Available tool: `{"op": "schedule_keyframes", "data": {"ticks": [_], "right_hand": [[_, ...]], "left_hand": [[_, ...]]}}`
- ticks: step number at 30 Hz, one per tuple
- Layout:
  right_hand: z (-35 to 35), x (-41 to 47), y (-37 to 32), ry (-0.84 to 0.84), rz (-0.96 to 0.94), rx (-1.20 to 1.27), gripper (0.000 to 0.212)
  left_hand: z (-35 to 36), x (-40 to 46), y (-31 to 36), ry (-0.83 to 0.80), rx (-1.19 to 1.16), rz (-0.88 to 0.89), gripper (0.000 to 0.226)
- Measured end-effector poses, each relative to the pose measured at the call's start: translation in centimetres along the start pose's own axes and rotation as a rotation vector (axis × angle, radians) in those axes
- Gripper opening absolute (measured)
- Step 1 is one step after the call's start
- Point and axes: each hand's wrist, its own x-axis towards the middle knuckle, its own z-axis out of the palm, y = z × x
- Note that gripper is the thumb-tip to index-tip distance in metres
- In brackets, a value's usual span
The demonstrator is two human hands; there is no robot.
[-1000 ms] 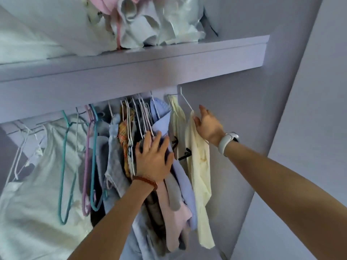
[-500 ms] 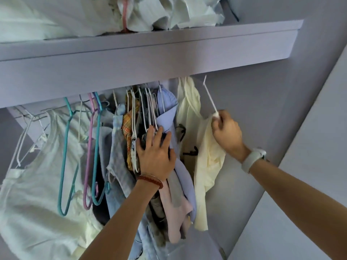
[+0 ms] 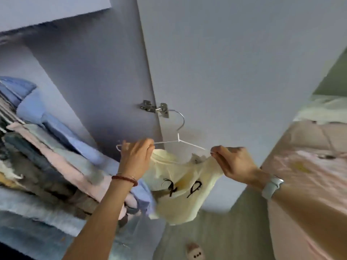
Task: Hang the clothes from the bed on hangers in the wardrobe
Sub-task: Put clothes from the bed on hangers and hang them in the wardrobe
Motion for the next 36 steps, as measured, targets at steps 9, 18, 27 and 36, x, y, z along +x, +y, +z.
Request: {"op": "schedule_keyframes", "data": {"ticks": [9,18,27,36], "right_hand": [[-11.7,-19.9,-0.7,0.27,0.622,-0.413,0.022],[-24.6,-34.1,-5.1,0.548,1.026,-0.809,0.028],[-39.7,-49.3,-6.6,0.85,1.256,-1.124,0.033],[-50.2,-68.8,1.0,1.012,1.658,-1.058,0.014]], "left_hand": [[5.9,-2.7,18.7,-0.199,-0.664,0.19,0.022],[6.8,-4.4,42.5,-0.165,-1.031,0.537,0.025],[3.9,-10.1,71.9,0.008,-1.024,0.859,0.017],[8.7,-20.9,97.3,-0.179,-0.875,1.081,0.047]]}}
